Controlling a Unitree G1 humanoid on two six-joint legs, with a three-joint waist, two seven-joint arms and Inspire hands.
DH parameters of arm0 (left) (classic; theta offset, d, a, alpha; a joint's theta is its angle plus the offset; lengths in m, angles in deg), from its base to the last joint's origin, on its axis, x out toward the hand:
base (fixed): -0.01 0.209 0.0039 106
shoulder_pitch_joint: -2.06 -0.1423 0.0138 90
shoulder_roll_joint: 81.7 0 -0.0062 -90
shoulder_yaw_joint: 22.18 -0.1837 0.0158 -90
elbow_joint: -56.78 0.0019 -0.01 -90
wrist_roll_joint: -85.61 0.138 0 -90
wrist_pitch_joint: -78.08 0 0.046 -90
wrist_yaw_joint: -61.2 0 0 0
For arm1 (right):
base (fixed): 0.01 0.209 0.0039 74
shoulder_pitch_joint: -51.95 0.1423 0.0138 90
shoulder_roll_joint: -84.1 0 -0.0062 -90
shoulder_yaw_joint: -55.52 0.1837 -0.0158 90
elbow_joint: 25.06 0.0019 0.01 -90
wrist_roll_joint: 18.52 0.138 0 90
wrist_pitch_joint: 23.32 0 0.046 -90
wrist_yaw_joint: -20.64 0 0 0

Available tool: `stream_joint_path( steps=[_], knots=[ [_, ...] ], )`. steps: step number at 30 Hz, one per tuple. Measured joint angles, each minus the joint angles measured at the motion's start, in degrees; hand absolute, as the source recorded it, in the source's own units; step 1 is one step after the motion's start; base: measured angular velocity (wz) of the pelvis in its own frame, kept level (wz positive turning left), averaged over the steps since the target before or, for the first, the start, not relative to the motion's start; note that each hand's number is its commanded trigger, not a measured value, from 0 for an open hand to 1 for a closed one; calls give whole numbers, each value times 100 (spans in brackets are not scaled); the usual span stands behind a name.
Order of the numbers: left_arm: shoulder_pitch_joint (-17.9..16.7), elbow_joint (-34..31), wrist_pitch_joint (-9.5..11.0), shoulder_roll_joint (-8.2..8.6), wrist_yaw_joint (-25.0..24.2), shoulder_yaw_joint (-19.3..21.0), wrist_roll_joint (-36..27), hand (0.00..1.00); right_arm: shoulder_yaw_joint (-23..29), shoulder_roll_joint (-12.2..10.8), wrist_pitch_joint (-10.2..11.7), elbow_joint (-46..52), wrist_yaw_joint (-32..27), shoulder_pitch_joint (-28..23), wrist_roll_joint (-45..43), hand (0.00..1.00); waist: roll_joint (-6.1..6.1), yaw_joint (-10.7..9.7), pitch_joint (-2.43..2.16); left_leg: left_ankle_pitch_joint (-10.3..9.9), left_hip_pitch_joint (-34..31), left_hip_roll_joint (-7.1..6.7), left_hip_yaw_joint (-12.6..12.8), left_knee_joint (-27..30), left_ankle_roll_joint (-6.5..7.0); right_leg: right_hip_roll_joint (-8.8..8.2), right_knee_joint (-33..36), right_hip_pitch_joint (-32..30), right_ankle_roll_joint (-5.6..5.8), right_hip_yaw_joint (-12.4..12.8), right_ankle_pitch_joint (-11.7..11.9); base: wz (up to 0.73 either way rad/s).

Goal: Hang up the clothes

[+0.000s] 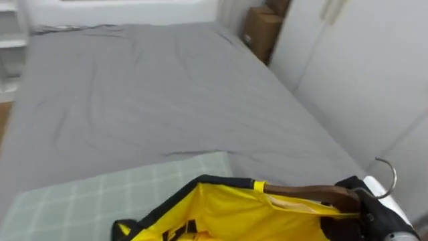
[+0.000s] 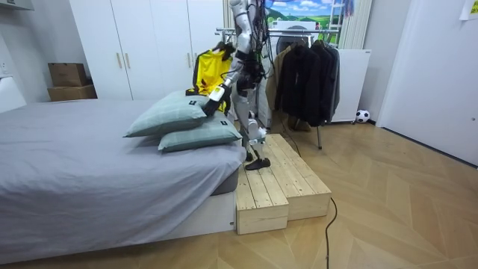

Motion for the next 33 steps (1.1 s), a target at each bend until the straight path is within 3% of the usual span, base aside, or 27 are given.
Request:
stream_joint_path(
  steps=[1, 2, 3, 4, 5, 7, 9, 11, 12, 13, 15, 16, 17, 18, 19, 21, 23, 24, 26, 30, 33],
  knots=[
    [14, 67, -127, -10, -3, 1, -157, 0, -9, 44, -91, -5, -87, -2, 56, 100, 36, 12, 9, -52, 86, -4, 361, 4, -58, -510, 569, -4, 4, -327, -351, -155],
    [-54, 68, -287, -27, -9, 1, -257, 0, -65, 45, -93, -6, -199, 23, 99, 100, 42, 73, -2, -114, 159, -9, 669, 89, -127, -949, 773, 30, 159, -387, -499, -145],
    [-80, 68, -375, -51, -33, 4, -271, 0, -117, 43, -88, -7, -252, 29, 126, 100, 25, 60, -17, -141, 161, 2, 737, 207, -150, -1101, 727, 28, 322, -383, -515, -109],
    [-68, 68, -531, -94, -121, 43, -317, 0, -221, 40, -85, -54, -326, 77, 194, 100, -10, -28, -18, -162, 113, 80, 769, 381, -174, -1136, 628, 10, 444, -376, -469, -49],
    [-58, 65, -659, -71, -189, 85, -308, 0, -248, 52, -75, -126, -323, 98, 204, 100, 47, -136, -5, -158, 60, 160, 716, 517, -178, -1032, 582, -16, 401, -352, -429, -35],
    [-76, 65, -828, -29, -330, 174, -308, 0, -275, 53, -73, -191, -320, 124, 200, 100, 139, -160, -12, -157, 63, 247, 704, 737, -179, -912, 586, -62, 353, -196, -454, -52],
    [-77, 57, -1010, -82, -398, 225, -307, 0, -355, 50, -63, -191, -304, 127, 220, 100, 146, -210, -8, -158, 34, 439, 654, 1112, -179, -857, 612, -61, 221, -230, -533, -61],
    [-77, -11, -1197, -140, -467, 297, -291, 0, -370, 91, -59, -201, -187, 178, 220, 100, 132, -297, -12, -155, -177, 798, 214, 2042, -176, -752, 723, -45, 53, -238, -658, -51],
    [-77, -50, -1249, -138, -471, 326, -291, 0, -370, 106, -55, -231, -187, 225, 220, 100, 132, -325, -11, -139, -249, 887, 76, 2273, -164, -717, 741, -36, 15, -203, -690, -48],
    [-76, -195, -1357, -130, -479, 397, -293, 0, -376, 127, -68, -325, -197, 327, 205, 100, 109, -375, -4, -52, -388, 1047, -181, 2724, -77, -608, 752, -21, -40, -35, -725, -59],
    [-78, -353, -1375, -110, -458, 451, -301, 0, -506, 169, -81, -320, -225, 366, 176, 100, -4, -253, 2, 335, -581, 1065, -762, 3214, 2, -513, 749, 25, -131, 397, -753, -90],
    [-74, -376, -1373, -84, -432, 439, -303, 0, -673, 223, -85, -319, -223, 411, 172, 100, -46, -166, 2, 582, -756, 1008, -1238, 3480, -2, -423, 680, 83, -211, 670, -716, -114],
    [-61, -410, -1362, -50, -374, 390, -316, 0, -785, 245, -91, -319, -216, 462, 174, 100, -71, -147, 8, 555, -900, 887, -1691, 3537, -13, -352, 674, 89, -267, 894, -699, -107],
    [-49, -439, -1360, -35, -313, 339, -326, 0, -830, 245, -99, -318, -215, 474, 174, 100, -84, -153, 5, 456, -967, 826, -1879, 3507, -57, -317, 671, 76, -290, 986, -689, -94],
    [-47, -559, -1357, -9, -174, 216, -384, 0, -913, 243, -118, -319, -206, 516, 175, 100, -142, -137, 12, 273, -1083, 672, -2128, 3321, -133, -268, 675, 23, -311, 1209, -699, -101],
    [-46, -662, -1357, 115, 18, 176, -442, 0, -966, 246, -118, -279, -209, 532, 154, 100, -182, -63, -1, 113, -1189, 280, -2663, 2717, -169, -117, 583, -33, -344, 1724, -605, -115],
    [-53, -613, -1348, 288, 182, 141, -607, 0, -1011, 295, -117, -256, -270, 538, 200, 100, -154, 77, -8, 103, -1153, -160, -3359, 1554, -168, 181, 361, -56, -363, 2592, -319, -127],
    [-54, -611, -1348, 326, 209, 143, -663, 0, -1060, 344, -117, -240, -295, 539, 197, 100, -148, 123, -8, 108, -1152, -252, -3519, 1277, -174, 258, 329, -72, -374, 2824, -253, -134],
    [-59, -609, -1348, 449, 294, 146, -961, 0, -1186, 518, -96, -224, -339, 576, 87, 100, -79, 177, -22, 146, -1246, -509, -4070, 747, -174, 481, 264, -139, -360, 3431, -65, -120],
    [-41, -390, -1338, 547, 348, 127, -1375, 0, -1217, 584, -105, -207, -385, 624, -295, 100, 10, 32, -64, 164, -1341, -555, -4167, 618, -194, 699, 296, -163, -282, 3977, 43, -90],
    [-22, -329, -1315, 550, 347, -29, -1473, 0, -1213, 614, -152, -157, -408, 623, -342, 100, 37, -28, -72, 242, -1355, -548, -4144, 599, -80, 875, 296, -184, -211, 4270, 90, -62]
  ],
)
